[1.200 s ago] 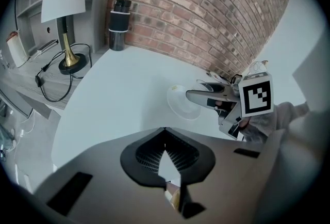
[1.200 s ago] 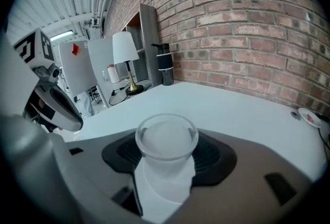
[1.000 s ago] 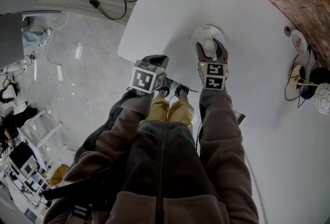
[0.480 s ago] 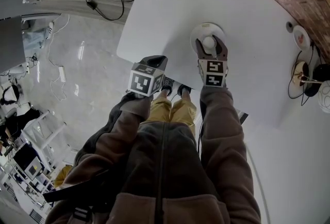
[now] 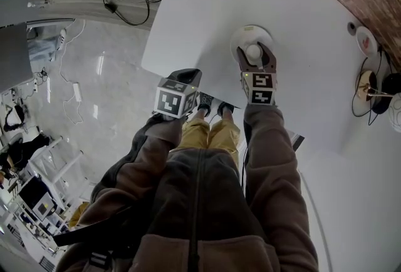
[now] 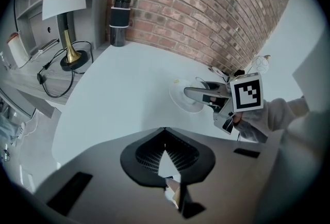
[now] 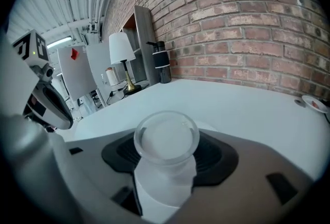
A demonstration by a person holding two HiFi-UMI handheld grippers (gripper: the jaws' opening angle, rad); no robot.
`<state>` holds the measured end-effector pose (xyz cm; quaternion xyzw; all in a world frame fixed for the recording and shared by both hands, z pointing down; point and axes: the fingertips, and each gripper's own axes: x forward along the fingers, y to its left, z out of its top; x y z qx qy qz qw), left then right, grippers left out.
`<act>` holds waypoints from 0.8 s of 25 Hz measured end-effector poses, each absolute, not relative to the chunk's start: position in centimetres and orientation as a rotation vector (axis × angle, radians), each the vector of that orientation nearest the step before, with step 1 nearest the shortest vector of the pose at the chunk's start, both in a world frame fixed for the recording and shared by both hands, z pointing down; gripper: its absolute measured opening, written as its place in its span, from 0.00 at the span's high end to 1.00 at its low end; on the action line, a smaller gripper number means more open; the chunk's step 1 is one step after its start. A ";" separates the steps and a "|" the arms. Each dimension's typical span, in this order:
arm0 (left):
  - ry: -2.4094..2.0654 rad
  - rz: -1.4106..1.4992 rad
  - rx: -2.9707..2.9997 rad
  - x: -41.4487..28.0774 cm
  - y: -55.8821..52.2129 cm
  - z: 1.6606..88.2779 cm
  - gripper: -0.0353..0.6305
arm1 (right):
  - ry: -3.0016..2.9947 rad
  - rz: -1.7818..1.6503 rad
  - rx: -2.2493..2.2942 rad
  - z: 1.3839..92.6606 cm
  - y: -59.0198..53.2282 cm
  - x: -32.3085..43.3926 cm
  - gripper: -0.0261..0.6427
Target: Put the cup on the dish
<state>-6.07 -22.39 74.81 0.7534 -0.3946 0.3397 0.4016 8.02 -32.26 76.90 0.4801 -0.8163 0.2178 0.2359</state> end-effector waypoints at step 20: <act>-1.016 0.778 1.981 -5.4 -22.3 72.7 0.94 | -2.308 0.492 1.353 70.2 -29.6 8.5 0.53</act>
